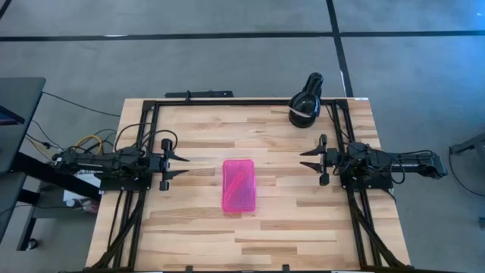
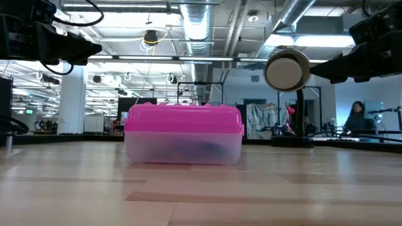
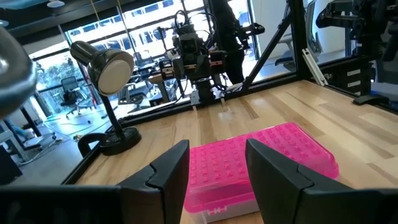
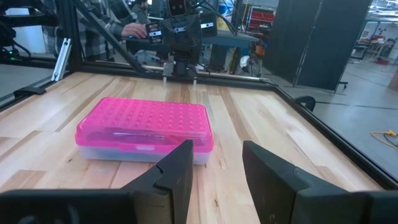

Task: Pick & place school supplies into a supply box
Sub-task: Return to Home Position

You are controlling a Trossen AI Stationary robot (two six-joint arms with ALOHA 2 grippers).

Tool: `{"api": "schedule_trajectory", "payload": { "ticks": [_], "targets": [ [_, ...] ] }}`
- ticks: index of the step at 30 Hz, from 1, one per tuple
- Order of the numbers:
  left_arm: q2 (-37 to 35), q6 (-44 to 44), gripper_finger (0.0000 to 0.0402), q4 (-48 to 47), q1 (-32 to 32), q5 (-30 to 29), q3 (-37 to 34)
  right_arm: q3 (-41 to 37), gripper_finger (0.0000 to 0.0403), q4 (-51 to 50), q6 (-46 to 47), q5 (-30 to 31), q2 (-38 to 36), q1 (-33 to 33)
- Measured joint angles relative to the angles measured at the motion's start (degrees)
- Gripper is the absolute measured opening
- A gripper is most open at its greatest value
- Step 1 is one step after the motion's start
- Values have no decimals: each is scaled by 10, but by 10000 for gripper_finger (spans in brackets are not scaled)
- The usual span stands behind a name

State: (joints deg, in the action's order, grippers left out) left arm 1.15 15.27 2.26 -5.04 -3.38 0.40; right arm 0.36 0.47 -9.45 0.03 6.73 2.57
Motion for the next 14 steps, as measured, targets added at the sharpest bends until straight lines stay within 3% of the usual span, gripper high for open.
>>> {"api": "schedule_trajectory", "payload": {
  "ticks": [14],
  "targets": [
    [0,1,153,0,0,0,0,0,133,0,0,0,0,0]
  ]
}}
